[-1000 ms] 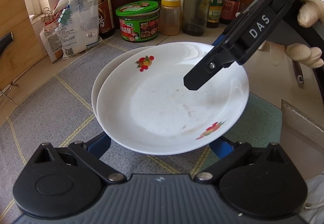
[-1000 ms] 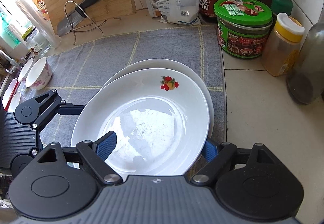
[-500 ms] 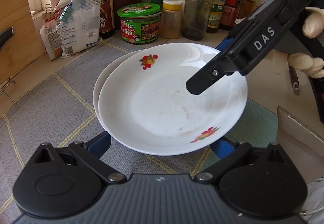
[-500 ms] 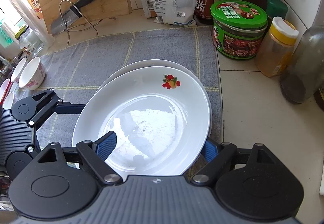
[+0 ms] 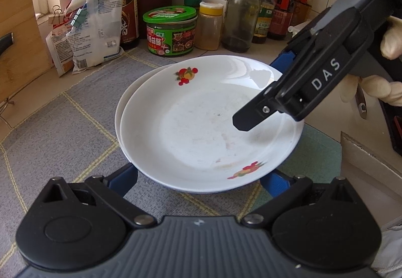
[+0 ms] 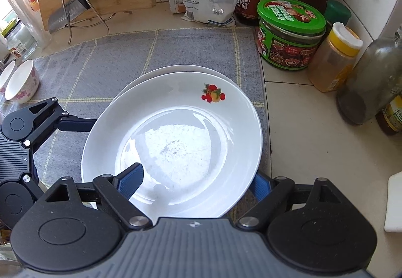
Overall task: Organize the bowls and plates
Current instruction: 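Lower the fruit-print plate onto the stacked plates with the right tool, then open the right tool and withdraw it from the plate stack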
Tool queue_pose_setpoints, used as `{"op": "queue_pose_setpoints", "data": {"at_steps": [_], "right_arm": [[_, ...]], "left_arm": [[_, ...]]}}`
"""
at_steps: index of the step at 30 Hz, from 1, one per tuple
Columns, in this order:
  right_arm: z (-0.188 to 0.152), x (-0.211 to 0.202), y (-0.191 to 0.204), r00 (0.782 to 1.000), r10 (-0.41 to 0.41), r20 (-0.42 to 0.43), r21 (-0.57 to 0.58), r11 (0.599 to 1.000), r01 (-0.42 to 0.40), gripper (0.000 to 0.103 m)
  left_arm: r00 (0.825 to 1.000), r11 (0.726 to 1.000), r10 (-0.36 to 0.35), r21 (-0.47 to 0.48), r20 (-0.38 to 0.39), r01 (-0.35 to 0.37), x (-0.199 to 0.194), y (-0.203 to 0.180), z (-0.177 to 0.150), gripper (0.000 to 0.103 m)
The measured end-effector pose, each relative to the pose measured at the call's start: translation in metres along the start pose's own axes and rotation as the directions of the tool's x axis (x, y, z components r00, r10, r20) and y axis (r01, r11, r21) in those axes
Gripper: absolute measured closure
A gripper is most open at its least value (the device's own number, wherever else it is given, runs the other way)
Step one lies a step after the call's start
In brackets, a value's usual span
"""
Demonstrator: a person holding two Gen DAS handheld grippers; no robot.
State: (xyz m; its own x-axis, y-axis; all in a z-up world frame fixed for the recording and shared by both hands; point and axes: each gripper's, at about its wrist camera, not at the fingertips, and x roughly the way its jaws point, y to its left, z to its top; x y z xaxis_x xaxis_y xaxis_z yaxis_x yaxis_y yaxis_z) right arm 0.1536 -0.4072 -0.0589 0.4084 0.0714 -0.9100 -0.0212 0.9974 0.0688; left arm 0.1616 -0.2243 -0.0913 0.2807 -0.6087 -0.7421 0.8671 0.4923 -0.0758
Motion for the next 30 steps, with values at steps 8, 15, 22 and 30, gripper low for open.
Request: {"op": "queue_pose_setpoints", "data": {"at_steps": [8,15,22,30], "right_arm": [[0.000,0.002,0.011,0.998,-0.052,-0.025,-0.008,0.999,0.052,0.009],[0.001,0.005,0.013,0.996,-0.078,-0.039,-0.010,0.997,0.078,0.008],[-0.003,0.007,0.016,0.993,-0.107,-0.050,-0.027,0.994,0.105,0.007],[-0.002,0.000,0.029,0.995,-0.104,0.009,-0.080,0.991,0.104,0.001]], "left_arm": [[1.000,1.000,-0.016,0.001,0.002,0.016,0.001,0.003,0.000,0.001],[0.999,0.999,-0.036,-0.015,0.006,0.037,0.000,0.005,0.000,0.001],[0.999,0.999,-0.036,-0.002,0.006,0.036,-0.001,0.004,-0.001,0.001],[0.998,0.999,-0.027,-0.020,0.063,0.028,-0.014,0.008,0.000,0.001]]}}
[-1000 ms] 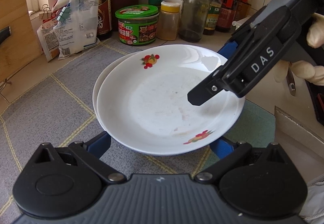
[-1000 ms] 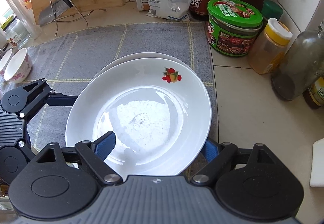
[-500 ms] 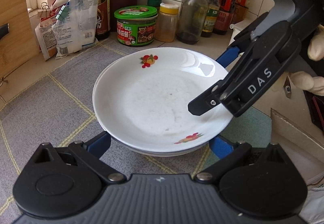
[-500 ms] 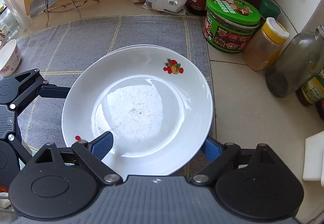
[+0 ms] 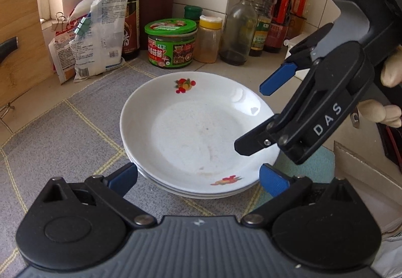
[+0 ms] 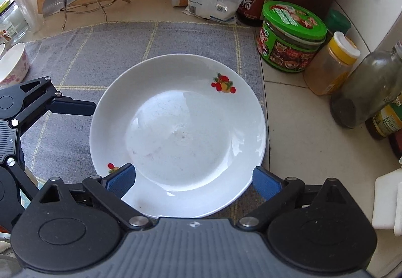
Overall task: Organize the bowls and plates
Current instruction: 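Open the right tool and withdraw it from the plate stack, then move the right tool toward the pink-flowered white bowls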
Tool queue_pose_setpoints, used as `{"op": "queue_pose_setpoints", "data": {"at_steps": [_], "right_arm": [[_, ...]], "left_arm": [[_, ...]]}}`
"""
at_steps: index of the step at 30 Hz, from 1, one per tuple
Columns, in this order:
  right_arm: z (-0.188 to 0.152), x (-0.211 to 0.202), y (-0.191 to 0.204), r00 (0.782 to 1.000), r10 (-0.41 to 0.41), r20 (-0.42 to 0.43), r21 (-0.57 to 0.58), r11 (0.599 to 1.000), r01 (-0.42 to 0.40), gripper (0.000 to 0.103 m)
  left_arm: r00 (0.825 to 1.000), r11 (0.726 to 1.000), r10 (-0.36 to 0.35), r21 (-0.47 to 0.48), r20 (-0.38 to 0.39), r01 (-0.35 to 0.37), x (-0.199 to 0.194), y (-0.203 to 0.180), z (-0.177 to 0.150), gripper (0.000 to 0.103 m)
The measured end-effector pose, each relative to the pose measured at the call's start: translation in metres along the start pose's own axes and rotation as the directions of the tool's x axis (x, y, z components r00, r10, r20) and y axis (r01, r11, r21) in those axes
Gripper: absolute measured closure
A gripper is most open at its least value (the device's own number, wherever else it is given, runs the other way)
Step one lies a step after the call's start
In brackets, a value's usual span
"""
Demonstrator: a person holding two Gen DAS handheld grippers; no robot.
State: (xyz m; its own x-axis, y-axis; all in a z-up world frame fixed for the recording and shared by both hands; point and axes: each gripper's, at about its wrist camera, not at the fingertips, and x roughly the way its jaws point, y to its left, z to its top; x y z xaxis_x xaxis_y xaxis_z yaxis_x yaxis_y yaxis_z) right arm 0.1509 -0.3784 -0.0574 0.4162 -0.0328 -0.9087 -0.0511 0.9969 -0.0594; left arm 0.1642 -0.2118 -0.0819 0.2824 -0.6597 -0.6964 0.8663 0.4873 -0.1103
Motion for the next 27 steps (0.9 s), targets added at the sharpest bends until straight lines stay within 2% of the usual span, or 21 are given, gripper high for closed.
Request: {"op": "queue_pose_setpoints", "data": {"at_steps": [6,12,16,21,27], "right_arm": [[-0.001,-0.005,0.012,0.998,-0.029,0.048,-0.021,0.999,0.030,0.000],[-0.007,-0.007,0.015,0.996,-0.024,0.085,0.043,0.999,0.021,0.000],[-0.011,-0.012,0.017,0.992,-0.011,0.125,0.095,0.995,-0.001,0.000],[-0.015,-0.016,0.024,0.981,0.030,0.193,0.102,0.994,-0.051,0.000],[-0.019,-0.018,0.033,0.960,0.073,0.269,0.097,0.990,-0.102,0.000]], "left_arm": [[0.998,0.999,0.044,-0.001,0.039,-0.044,-0.010,0.005,-0.001,0.001],[0.991,0.993,0.118,-0.003,0.055,-0.118,-0.018,0.005,-0.009,0.001],[0.985,0.986,0.159,-0.057,0.070,-0.155,-0.027,0.008,-0.012,0.001],[0.961,0.959,0.258,-0.147,0.096,-0.243,-0.044,0.007,-0.018,0.001],[0.921,0.904,0.381,-0.238,0.074,-0.355,-0.063,-0.003,-0.029,0.001]]}}
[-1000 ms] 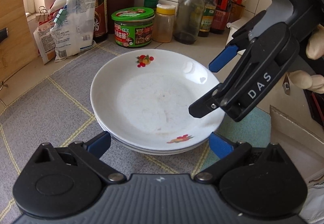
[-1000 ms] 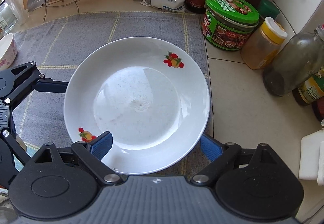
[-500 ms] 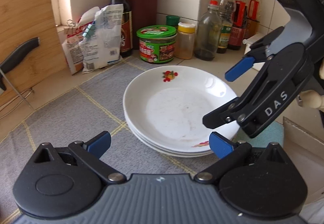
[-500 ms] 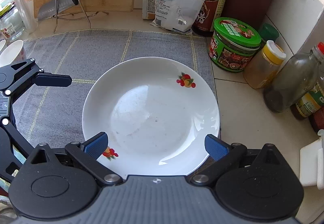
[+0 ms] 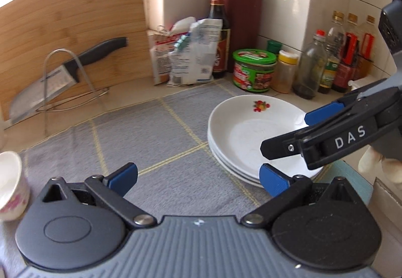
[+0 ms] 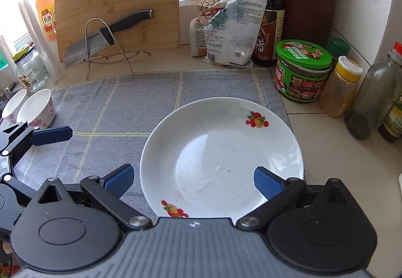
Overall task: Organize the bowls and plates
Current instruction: 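Move the right tool toward the pink-flowered white bowls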
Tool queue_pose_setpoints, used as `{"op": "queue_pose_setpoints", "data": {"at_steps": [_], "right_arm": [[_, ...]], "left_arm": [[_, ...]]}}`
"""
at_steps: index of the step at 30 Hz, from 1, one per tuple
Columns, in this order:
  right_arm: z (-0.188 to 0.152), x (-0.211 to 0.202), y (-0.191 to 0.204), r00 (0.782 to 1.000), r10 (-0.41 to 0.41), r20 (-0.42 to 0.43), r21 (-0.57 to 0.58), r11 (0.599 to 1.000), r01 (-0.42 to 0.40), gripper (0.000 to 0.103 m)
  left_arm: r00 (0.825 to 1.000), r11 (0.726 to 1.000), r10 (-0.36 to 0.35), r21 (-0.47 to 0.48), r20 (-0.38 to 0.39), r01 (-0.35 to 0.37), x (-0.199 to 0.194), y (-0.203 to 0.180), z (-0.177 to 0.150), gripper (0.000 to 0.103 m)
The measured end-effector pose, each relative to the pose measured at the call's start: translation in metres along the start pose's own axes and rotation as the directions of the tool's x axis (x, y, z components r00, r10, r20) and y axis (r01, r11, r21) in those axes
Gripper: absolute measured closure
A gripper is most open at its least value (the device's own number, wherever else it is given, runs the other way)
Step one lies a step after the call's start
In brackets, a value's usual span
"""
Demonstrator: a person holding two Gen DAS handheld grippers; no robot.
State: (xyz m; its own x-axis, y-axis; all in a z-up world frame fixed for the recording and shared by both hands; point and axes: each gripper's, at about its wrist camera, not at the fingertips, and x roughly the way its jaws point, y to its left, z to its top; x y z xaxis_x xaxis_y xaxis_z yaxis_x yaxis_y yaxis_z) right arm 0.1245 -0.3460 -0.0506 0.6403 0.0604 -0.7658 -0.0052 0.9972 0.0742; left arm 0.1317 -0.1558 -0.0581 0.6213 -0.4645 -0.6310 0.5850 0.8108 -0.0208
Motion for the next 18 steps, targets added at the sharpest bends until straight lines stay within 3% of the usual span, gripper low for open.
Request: {"op": "queue_pose_setpoints", "data": {"at_steps": [9,18], "right_arm": [[-0.007,-0.011,0.035,0.994,0.098,0.041,-0.185,0.979,-0.089,0.000],[-0.005,-0.002,0.105,0.976,0.218,0.024,-0.291,0.935,-0.202,0.000]], "left_arm": [[0.986,0.983,0.167,-0.067,-0.029,-0.168,-0.049,0.006,-0.030,0.001],[0.958,0.942,0.278,-0.174,-0.073,-0.286,-0.092,0.064,-0.075,0.001]]}}
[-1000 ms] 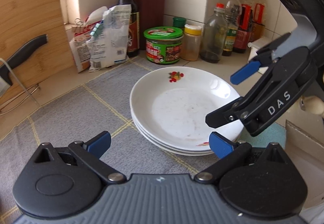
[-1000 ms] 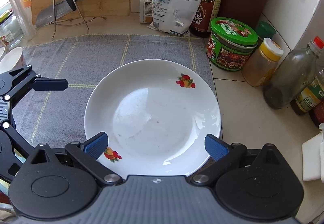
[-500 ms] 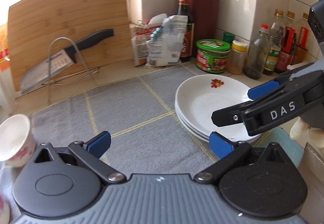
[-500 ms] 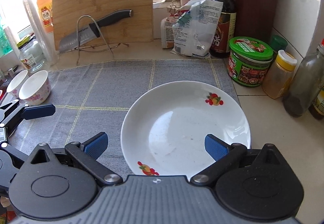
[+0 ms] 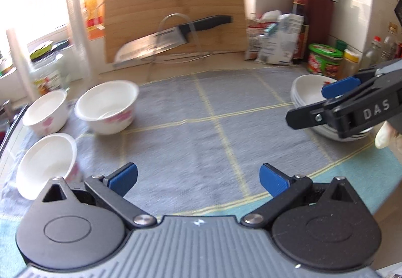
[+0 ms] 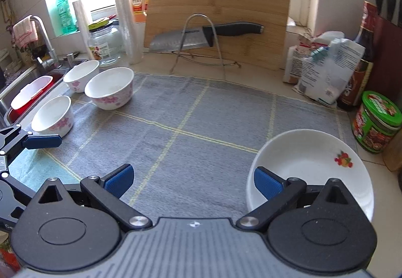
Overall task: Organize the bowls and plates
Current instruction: 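Move the right tool toward the pink-flowered white bowls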
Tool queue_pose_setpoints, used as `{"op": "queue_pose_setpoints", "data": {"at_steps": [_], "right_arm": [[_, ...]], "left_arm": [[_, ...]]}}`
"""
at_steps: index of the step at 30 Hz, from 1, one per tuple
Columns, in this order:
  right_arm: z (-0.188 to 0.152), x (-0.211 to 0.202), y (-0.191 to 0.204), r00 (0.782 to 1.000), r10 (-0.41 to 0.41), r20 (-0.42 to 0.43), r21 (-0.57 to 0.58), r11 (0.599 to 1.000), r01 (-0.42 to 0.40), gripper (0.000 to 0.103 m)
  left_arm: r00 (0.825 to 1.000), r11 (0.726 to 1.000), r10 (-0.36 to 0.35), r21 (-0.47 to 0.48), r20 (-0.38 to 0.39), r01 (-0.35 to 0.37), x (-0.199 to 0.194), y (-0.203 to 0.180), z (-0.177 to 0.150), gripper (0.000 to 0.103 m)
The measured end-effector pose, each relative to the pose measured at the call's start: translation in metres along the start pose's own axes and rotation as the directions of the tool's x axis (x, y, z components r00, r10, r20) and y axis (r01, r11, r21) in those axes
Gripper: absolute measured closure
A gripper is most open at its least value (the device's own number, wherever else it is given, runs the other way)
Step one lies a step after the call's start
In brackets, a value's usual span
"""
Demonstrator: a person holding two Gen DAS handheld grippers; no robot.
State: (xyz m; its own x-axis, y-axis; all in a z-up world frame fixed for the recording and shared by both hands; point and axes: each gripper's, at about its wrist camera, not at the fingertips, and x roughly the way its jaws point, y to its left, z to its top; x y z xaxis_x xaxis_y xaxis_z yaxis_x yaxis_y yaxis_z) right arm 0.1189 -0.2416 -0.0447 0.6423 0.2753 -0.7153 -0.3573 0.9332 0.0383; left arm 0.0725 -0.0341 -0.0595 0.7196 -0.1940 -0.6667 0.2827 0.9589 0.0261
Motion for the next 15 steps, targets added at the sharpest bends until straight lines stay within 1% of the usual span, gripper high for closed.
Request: {"op": "queue_pose_setpoints", "data": {"at_steps": [3,8,11,13,15], "right_arm": [[0.010,0.013,0.026,0.999,0.032,0.013,-0.043,0.999,-0.032,0.000],[0.027,0.039,0.067,0.996,0.088,-0.002,-0.081,0.993,-0.088,0.000],[0.034,0.054,0.089,0.991,0.137,-0.004,-0.102,0.985,-0.137,0.000],[0.038,0.063,0.102,0.985,0.170,-0.008,-0.117,0.978,-0.170,0.000],[0.042,0.072,0.114,0.981,0.194,-0.016,-0.130,0.972,-0.194,0.000]], "left_arm": [[1.000,1.000,0.019,-0.005,-0.014,-0.019,-0.002,0.028,-0.011,0.001],[0.998,0.999,0.034,0.000,-0.054,-0.034,-0.004,0.077,-0.031,0.001],[0.995,0.998,0.059,0.020,-0.082,-0.058,0.000,0.100,-0.044,0.001],[0.993,0.998,0.068,0.013,-0.093,-0.067,0.001,0.115,-0.052,0.001],[0.991,0.996,0.094,0.003,-0.093,-0.094,0.002,0.128,-0.058,0.001]]}}
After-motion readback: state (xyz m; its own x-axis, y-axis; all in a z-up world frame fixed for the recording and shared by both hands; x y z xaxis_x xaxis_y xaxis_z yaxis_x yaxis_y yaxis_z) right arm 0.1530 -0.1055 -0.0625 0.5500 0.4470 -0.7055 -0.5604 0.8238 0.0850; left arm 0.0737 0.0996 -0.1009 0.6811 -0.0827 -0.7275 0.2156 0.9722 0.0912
